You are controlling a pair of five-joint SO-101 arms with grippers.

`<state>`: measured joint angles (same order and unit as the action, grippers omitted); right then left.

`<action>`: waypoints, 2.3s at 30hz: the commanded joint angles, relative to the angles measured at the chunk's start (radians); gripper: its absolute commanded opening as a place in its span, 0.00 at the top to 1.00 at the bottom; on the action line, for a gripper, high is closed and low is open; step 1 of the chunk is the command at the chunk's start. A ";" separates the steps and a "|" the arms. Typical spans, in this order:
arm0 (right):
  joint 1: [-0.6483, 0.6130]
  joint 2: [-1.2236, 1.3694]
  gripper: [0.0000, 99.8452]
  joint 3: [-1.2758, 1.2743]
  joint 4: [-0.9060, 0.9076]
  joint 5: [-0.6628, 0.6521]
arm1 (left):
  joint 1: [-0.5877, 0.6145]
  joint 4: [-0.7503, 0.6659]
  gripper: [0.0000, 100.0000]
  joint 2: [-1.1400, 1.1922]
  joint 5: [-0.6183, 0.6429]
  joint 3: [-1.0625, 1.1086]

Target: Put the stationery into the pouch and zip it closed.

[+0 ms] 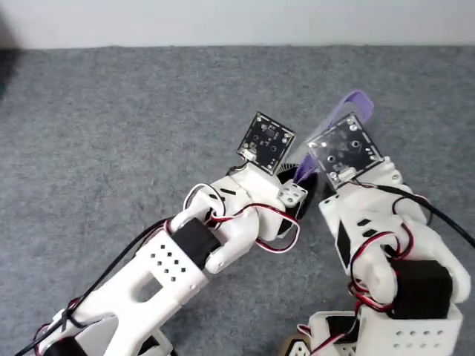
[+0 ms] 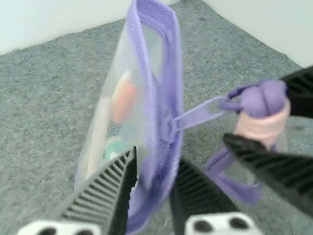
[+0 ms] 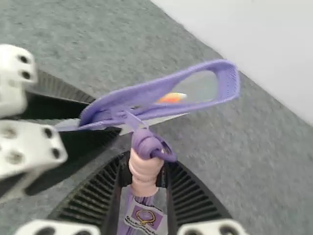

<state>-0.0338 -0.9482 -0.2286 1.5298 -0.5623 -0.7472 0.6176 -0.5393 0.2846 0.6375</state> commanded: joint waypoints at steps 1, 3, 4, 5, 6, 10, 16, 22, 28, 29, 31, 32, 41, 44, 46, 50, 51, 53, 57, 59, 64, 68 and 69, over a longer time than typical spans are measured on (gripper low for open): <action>0.065 -0.013 0.99 -0.018 -0.041 -0.029 | 0.005 0.009 0.82 -0.092 0.011 -0.005; 0.087 -0.019 0.99 -0.046 -0.074 -0.032 | 0.005 0.031 0.83 -0.110 0.011 -0.004; 0.094 -0.019 0.99 -0.051 -0.085 -0.032 | 0.005 0.041 0.84 -0.118 0.011 -0.004; 0.097 -0.019 0.99 -0.052 -0.090 -0.031 | 0.005 0.048 0.86 -0.124 0.011 -0.004; 0.096 -0.019 0.99 -0.052 -0.088 -0.029 | 0.005 0.049 0.88 -0.130 0.011 -0.004; 0.090 -0.021 0.99 -0.052 -0.082 -0.025 | 0.003 0.049 0.95 -0.138 0.006 -0.004; 0.088 -0.030 0.99 -0.051 -0.082 -0.026 | 0.002 0.046 0.96 -0.132 0.009 -0.002; 0.042 -0.082 0.99 -0.057 -0.090 -0.031 | 0.002 0.046 0.98 -0.132 0.009 -0.002; 0.114 -0.044 0.99 -0.058 -0.177 -0.025 | 0.029 0.078 0.99 -0.163 0.011 -0.010; 0.137 -0.027 0.99 -0.058 -0.205 -0.025 | 0.031 0.091 0.99 -0.176 0.011 -0.010; 0.186 0.008 0.99 -0.058 -0.262 -0.025 | 0.040 0.123 0.99 -0.213 0.011 -0.010; 0.208 0.027 0.99 -0.058 -0.289 -0.023 | 0.041 0.143 0.99 -0.238 0.011 -0.010; 0.302 0.166 0.99 -0.058 -0.444 0.018 | 0.049 0.264 0.99 -0.387 0.011 -0.004; 0.329 0.213 0.99 -0.058 -0.509 0.017 | 0.083 0.293 0.99 -0.411 0.011 -0.004; 0.349 0.242 0.99 -0.058 -0.533 0.015 | 0.109 0.307 0.99 -0.425 0.011 -0.004; 0.394 0.300 0.99 -0.058 -0.553 0.012 | 0.144 0.318 0.99 -0.462 0.006 -0.002; 0.407 0.315 0.99 -0.058 -0.564 0.011 | 0.149 0.325 0.99 -0.473 0.006 -0.004; 0.441 0.348 0.99 -0.058 -0.591 0.009 | 0.153 0.344 0.99 -0.493 0.006 -0.004; 0.509 0.414 0.99 -0.058 -0.639 0.000 | 0.153 0.393 0.99 -0.534 0.008 -0.002; 0.521 0.427 0.99 -0.055 -0.638 -0.011 | 0.153 0.408 0.99 -0.545 0.009 -0.002; 0.473 0.357 0.99 -0.055 -0.634 -0.002 | 0.163 0.405 0.99 -0.545 0.006 -0.001; 0.371 0.245 0.99 -0.055 -0.633 0.009 | 0.161 0.405 0.98 -0.543 0.006 -0.002; 0.337 0.211 0.99 -0.055 -0.633 0.011 | 0.161 0.405 0.98 -0.543 0.005 -0.002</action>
<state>0.3775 -0.6229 -0.2961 0.9206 -0.5593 -0.5861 1.0242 -1.0671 0.2892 0.6421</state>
